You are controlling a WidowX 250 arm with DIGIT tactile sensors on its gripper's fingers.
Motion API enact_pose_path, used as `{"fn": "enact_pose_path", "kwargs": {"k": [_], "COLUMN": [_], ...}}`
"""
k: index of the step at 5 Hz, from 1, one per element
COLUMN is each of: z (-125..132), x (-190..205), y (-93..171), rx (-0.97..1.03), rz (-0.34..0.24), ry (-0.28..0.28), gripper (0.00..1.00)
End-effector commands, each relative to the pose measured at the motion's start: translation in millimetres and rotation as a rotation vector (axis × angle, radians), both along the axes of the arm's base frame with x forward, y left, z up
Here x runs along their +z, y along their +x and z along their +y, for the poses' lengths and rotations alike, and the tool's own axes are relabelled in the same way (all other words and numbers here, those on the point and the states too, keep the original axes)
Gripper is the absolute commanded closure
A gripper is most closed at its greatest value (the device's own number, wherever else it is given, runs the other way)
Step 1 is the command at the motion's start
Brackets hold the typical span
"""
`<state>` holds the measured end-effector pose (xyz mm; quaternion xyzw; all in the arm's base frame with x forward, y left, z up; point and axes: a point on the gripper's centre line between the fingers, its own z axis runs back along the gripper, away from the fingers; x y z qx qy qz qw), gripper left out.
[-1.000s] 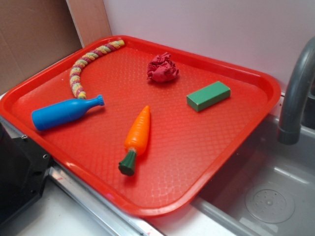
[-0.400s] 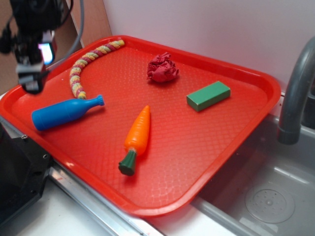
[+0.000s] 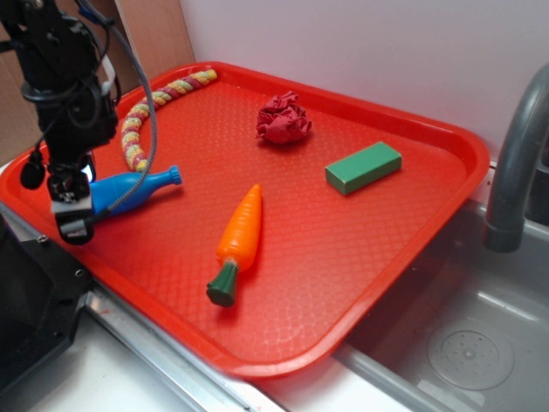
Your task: Grab the blue bottle.
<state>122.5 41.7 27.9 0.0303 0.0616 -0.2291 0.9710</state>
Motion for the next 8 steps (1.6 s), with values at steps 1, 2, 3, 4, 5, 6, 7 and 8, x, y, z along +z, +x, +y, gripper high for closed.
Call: {"fn": "enact_pose_path", "kwargs": {"k": [1, 2, 3, 4, 5, 6, 7, 8], "z": [17, 19, 14, -17, -29, -33, -28, -24], "x": [-20, -21, 10, 60, 113, 163, 213, 257], "y": [16, 18, 21, 25, 20, 15, 15, 22], "rx": [0.064, 0.094, 0.187, 0.367, 0.589, 0.679, 0.702, 0.706], "rz": [0.013, 0.043, 0.014, -0.133, -0.222, -0.321, -0.334, -0.313], "ry": [-0.002, 0.028, 0.072, 0.046, 0.011, -0.08, -0.116, -0.088], "gripper": [0.12, 1.0, 1.0, 1.0, 1.0, 1.0, 1.0, 1.0]}}
